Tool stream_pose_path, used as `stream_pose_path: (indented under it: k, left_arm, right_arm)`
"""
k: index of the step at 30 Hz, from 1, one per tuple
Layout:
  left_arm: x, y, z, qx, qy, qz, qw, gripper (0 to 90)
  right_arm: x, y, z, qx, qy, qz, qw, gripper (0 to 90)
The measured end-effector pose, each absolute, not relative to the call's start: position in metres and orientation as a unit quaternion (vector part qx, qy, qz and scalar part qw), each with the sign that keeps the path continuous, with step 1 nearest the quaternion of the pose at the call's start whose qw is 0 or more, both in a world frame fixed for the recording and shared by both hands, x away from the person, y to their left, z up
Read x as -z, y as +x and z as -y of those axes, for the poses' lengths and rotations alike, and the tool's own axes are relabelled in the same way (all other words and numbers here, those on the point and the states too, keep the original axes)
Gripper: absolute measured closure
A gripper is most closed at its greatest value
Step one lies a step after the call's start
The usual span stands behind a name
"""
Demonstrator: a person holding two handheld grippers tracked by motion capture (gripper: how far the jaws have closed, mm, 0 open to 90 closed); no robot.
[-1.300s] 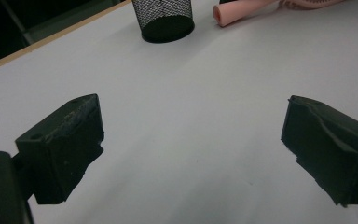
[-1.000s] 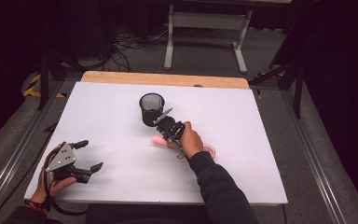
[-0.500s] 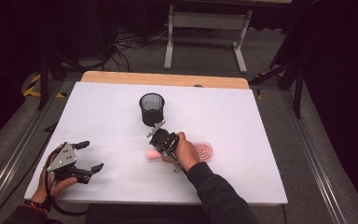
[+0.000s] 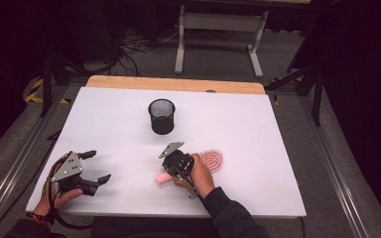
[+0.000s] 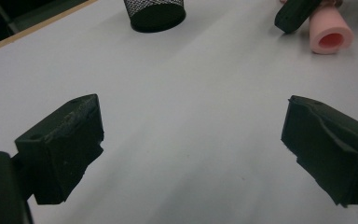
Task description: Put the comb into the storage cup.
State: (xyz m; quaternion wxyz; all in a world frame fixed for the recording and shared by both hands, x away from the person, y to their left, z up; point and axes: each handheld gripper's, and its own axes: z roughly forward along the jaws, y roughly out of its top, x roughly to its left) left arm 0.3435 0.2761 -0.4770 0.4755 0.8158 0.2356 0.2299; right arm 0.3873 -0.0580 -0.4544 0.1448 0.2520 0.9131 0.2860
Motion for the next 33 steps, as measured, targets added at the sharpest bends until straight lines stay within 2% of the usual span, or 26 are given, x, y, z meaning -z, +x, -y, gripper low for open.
stream_pose_path:
  k: [12,33]
  left_arm:
    - [0.479,0.344,-0.273,-0.217,0.818,-0.234,0.477,6.6]
    - [0.48,0.343,-0.271,-0.22,0.822,-0.235,0.469,6.8]
  right_arm:
    - [0.46,0.366,0.07,-0.311,0.231,-0.909,0.155,90.0]
    - [0.461,0.358,0.083,-0.328,0.222,-0.906,0.151,89.9]
